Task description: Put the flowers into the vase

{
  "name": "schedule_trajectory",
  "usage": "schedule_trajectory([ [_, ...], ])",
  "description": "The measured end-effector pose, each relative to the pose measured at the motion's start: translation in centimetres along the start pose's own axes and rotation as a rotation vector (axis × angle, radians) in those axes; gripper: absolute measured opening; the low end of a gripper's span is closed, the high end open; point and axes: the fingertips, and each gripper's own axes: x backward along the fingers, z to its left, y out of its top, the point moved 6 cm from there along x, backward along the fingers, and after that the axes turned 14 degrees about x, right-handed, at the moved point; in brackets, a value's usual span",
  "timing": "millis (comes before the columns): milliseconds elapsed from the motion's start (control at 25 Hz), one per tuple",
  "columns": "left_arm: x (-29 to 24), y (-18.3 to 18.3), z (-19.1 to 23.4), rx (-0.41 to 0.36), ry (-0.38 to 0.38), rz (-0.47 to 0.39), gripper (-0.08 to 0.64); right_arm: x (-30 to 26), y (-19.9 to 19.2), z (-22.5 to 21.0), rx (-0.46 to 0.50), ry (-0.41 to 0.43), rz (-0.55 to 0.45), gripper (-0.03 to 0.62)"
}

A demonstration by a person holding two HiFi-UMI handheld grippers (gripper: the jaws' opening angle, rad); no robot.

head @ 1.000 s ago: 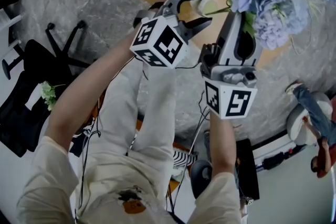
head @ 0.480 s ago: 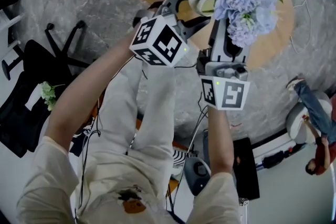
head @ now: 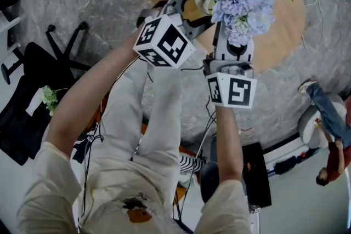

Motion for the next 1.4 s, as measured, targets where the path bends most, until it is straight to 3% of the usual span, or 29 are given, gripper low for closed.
schedule_trajectory([
  [280,-0.7,0.2,0.9,-0.001,-0.004,0.012,0.25,-1.0,-0.7,-0.1,0.012,0.01,0.087,0.04],
  [520,-0.3,-0.3,1.0,0.001,-0.001,0.009,0.25,-0.5,-1.2,0.7,-0.036,0.008,0.119,0.153],
  [880,-0.6,0.2,0.8,0.016,0.01,0.004,0.252,0.1,-1.4,-0.1,-0.078,-0.039,0.116,0.189],
  [1200,0.3,0.2,0.4,0.009,0.04,-0.009,0.284,0.9,-1.2,0.7,-0.075,-0.031,0.103,0.201],
  [1400,1.8,-0.1,0.1,0.066,0.039,0.002,0.293,1.7,-0.9,1.1,-0.074,-0.028,0.104,0.212],
])
